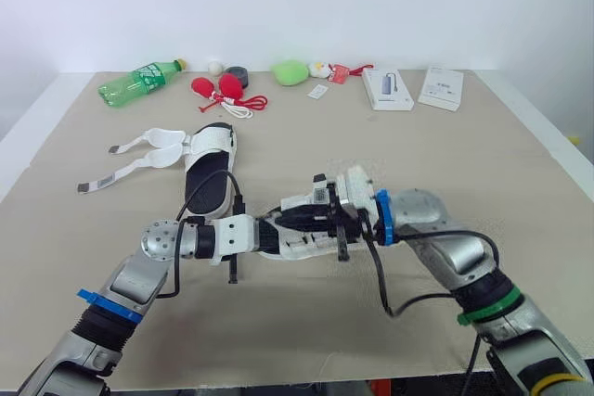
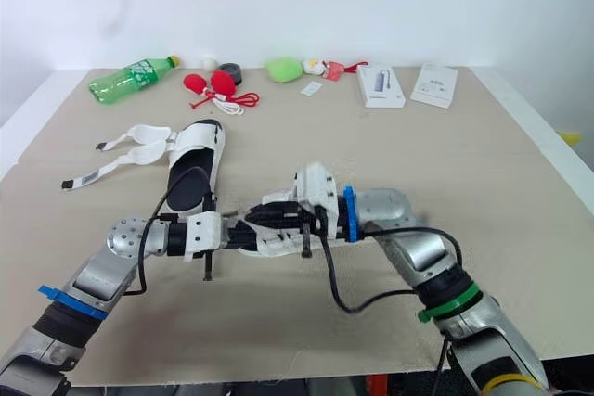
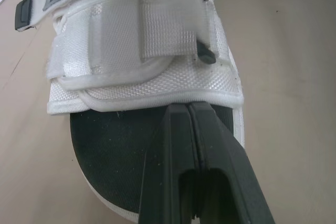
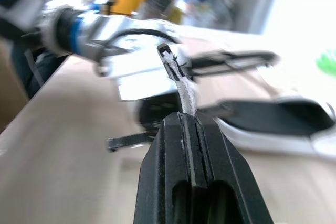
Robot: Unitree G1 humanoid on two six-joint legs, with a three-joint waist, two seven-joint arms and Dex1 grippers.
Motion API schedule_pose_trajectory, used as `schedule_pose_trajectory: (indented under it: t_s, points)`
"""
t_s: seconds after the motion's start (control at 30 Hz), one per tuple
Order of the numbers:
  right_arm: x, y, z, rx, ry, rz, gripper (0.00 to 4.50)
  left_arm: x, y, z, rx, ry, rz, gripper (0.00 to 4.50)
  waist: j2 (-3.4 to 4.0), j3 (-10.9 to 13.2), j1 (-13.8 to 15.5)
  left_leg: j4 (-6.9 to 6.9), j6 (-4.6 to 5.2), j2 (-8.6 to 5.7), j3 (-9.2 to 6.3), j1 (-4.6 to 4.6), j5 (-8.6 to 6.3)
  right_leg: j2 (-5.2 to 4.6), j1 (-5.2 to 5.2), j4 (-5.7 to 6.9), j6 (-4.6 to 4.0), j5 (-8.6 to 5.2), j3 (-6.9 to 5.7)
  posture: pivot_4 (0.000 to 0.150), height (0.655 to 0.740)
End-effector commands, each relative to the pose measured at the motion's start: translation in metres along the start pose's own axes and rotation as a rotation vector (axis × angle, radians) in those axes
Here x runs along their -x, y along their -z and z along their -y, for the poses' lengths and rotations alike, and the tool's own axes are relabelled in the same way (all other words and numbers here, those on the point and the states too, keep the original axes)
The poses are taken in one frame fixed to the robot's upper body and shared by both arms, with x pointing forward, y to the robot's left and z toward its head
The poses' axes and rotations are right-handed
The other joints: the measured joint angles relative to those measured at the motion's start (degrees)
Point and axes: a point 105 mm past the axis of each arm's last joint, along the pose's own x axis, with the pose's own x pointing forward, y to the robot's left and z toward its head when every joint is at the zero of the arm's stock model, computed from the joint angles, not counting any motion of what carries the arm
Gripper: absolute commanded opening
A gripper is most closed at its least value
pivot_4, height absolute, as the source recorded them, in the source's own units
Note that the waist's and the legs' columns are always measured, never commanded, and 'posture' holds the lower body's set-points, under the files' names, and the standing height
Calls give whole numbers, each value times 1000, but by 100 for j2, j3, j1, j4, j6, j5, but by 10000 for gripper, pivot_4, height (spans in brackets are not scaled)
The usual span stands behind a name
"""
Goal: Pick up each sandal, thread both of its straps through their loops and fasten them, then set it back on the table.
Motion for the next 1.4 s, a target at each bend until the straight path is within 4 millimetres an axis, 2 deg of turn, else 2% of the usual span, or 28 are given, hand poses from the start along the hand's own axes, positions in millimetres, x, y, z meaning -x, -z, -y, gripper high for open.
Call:
schedule_pose_trajectory:
  t_s: [0.03, 0.23, 0.4, 0.43, 0.53, 0.57, 0.7, 0.87, 0.93, 1.0, 1.03, 1.2, 1.23, 1.4]
  points:
    - [10, 2, 41, -139, 159, -99, 167, -1, 22, 14, 50, 54, -86, 0, 1, 0, -2, 0, 0, 0, 1, -1, 0, 0, -3, 0, 2, -1, 0, 1500, 7400]
    - [17, 11, 53, -158, 212, -185, 167, -1, 21, 15, 53, 48, -83, 0, 1, 0, 3, -1, 0, 0, 4, -22, 0, 2, -28, 0, 5, 0, 0, 1500, 7400]
    - [19, 13, 55, -162, 202, -213, 167, 0, 21, 16, 55, 43, -85, 0, 1, 0, 3, 1, 0, 0, 4, -23, 0, 2, -29, 0, 7, 1, 0, 1500, 7400]
    - [20, 13, 56, -157, 205, -219, 5316, 0, 21, 16, 55, 43, -85, 0, 1, 0, 2, 1, 0, -1, 4, -23, 0, 2, -29, 0, 7, 1, 0, 1500, 7400]
    - [20, 12, 58, -119, 208, -227, 16866, 0, 21, 16, 55, 42, -85, 0, 1, 0, 2, 1, 0, 0, 4, -25, 0, 2, -32, 0, 7, 1, 0, 1500, 7400]
    - [21, 11, 58, -91, 205, -231, 23159, 0, 21, 16, 55, 42, -86, 0, 1, 0, 1, 1, 0, 0, 5, -25, 0, 2, -33, 0, 8, 1, 0, 1500, 7400]
    - [22, 0, 64, -1, 215, -222, 39892, 0, 21, 16, 53, 46, -86, 0, 1, 0, 2, 0, 0, -1, 5, -32, 0, 3, -40, 0, 9, 0, 0, 1500, 7400]
    - [9, -43, 68, 55, 140, -110, 39892, 0, 21, 15, 50, 47, -86, 0, 4, 2, -6, 0, 0, -1, 7, -34, 0, 3, -46, 0, 9, 4, 0, 1500, 7400]
    - [1, -48, 64, 56, 81, -106, 39892, -1, 21, 14, 48, 49, -84, 0, 4, 2, -5, 0, 0, 0, 6, -34, 0, 3, -45, 1, 9, 4, 0, 1500, 7400]
    - [-6, -42, 62, 53, 31, -144, 31136, -2, 20, 13, 46, 50, -80, 0, 3, 1, 2, 0, 0, 0, 6, -34, 0, 3, -44, 1, 10, 3, 0, 1500, 7400]
    - [-8, -34, 61, 48, 13, -180, 28523, -3, 19, 13, 45, 50, -75, 0, 3, 1, 3, 0, 0, -1, 5, -35, 0, 2, -43, 1, 11, 2, 0, 1500, 7400]
    - [-9, 0, 62, 3, -36, -324, 2075, -6, 17, 12, 44, 45, -58, 0, 4, 1, 9, 4, 0, -2, 6, -38, 0, 2, -46, 1, 10, 3, 0, 1500, 7400]
    - [-9, 6, 64, -2, -36, -350, 819, -7, 16, 12, 44, 44, -56, 0, 4, 1, 9, 4, 0, -2, 6, -39, 0, 1, -46, 1, 10, 4, 0, 1500, 7400]
    - [-1, 31, 74, 76, -49, -505, 819, -7, 14, 12, 44, 39, -48, 0, 4, 2, 11, 5, 0, -2, 6, -39, 1, 2, -47, 1, 11, 5, 0, 1500, 7400]
